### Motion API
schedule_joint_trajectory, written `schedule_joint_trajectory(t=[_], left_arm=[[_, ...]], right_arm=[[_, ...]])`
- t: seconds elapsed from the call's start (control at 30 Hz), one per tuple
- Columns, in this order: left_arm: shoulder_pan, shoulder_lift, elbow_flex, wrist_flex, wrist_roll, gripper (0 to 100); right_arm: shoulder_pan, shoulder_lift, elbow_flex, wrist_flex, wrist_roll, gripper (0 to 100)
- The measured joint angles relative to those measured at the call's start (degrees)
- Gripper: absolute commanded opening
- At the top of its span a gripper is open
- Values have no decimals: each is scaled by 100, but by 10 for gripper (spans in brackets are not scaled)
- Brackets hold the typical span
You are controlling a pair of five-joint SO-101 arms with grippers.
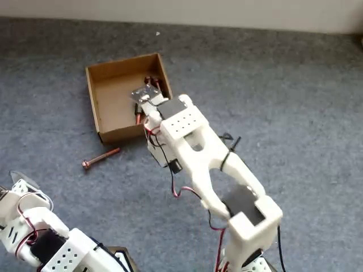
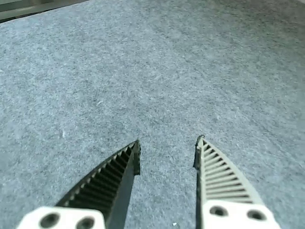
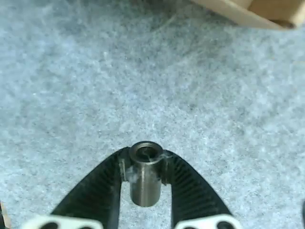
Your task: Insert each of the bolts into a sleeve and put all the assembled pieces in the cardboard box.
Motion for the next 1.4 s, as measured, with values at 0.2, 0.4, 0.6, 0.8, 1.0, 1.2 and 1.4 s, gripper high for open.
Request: schedule_joint_trajectory(t=[0.2,0.4,0.6,0.8,1.0,1.2,1.4], left_arm=[[1090,0,0,9,-747,203],[2119,0,-475,686,-1626,203],[2910,-9,-1327,1600,-2233,203],[3429,-18,-1890,2400,-2980,205],[3525,255,-2180,2629,-3437,207],[3525,1969,-3130,2629,-3499,207],[3754,4044,-4202,2629,-3560,254]], right_arm=[[185,-1582,1618,-422,-35,5],[835,-2769,2620,-466,-448,5],[1389,-3516,3596,-1134,-870,5],[1846,-3859,4580,-2119,-1204,5],[2145,-3974,5169,-2690,-1415,5],[2286,-4343,5662,-3138,-1451,5],[2277,-4862,6119,-3429,-1451,5]])
